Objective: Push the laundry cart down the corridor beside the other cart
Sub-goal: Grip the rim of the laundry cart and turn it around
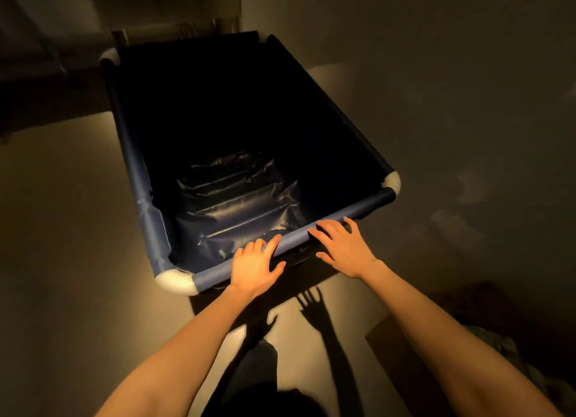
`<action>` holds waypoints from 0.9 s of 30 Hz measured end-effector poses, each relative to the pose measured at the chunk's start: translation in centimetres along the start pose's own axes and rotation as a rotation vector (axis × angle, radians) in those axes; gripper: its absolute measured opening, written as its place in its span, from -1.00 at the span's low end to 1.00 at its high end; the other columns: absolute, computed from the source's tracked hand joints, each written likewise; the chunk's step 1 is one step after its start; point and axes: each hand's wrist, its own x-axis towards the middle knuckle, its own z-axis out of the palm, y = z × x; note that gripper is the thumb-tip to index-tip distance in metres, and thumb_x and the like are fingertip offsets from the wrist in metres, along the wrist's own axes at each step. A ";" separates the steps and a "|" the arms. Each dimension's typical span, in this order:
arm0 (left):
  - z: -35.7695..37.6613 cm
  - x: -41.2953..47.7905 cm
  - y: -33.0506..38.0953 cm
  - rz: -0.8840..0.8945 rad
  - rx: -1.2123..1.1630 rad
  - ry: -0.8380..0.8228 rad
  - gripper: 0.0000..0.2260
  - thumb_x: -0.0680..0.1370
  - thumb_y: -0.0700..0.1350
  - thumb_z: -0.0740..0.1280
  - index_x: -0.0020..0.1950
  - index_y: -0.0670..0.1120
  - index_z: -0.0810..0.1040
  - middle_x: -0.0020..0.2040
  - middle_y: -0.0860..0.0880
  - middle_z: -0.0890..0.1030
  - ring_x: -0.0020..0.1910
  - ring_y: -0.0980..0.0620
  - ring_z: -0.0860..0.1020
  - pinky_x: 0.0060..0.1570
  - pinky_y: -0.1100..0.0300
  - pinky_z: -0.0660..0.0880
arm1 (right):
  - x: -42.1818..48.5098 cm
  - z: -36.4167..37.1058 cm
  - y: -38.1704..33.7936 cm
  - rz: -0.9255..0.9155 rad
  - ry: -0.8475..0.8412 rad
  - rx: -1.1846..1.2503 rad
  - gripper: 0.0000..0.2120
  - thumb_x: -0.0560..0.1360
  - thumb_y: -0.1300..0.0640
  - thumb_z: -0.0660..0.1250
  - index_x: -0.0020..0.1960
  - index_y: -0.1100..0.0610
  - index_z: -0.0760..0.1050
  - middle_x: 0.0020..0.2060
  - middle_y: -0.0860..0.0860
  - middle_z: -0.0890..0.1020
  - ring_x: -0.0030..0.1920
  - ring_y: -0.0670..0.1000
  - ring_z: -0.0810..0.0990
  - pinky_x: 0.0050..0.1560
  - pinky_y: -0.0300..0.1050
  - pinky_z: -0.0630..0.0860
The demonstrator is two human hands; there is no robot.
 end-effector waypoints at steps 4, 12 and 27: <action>0.2 1.1 -0.6 -0.048 0.048 0.011 -0.54 0.55 0.28 0.07 0.43 0.18 0.24 0.10 0.03 0.59 0.04 0.00 0.57 -0.22 0.12 0.50 | 3.8 1.3 0.6 -0.105 -0.050 0.019 -0.55 0.47 -0.13 0.25 0.30 0.03 0.42 0.06 0.14 0.61 0.09 0.18 0.55 0.11 0.33 0.37; 2.2 2.3 -1.4 -0.062 0.070 0.199 -0.54 0.48 0.30 0.06 0.10 0.04 0.55 -0.19 0.01 0.66 -0.25 0.02 0.62 -0.46 0.17 0.49 | 7.9 3.3 3.0 -0.347 -0.007 -0.035 -0.53 0.40 -0.17 0.35 0.14 0.14 0.50 -0.23 0.18 0.60 -0.29 0.16 0.55 -0.37 -0.03 0.45; 4.2 1.0 3.9 -0.401 0.070 0.312 -0.59 0.49 0.21 0.25 0.17 -0.03 0.52 0.02 -0.08 0.59 0.03 -0.11 0.52 0.06 -0.06 0.42 | 5.5 4.8 3.7 -0.208 0.082 -0.030 -0.54 0.51 -0.20 -0.04 0.24 0.01 0.39 -0.09 0.13 0.56 -0.12 0.16 0.51 -0.08 0.14 0.39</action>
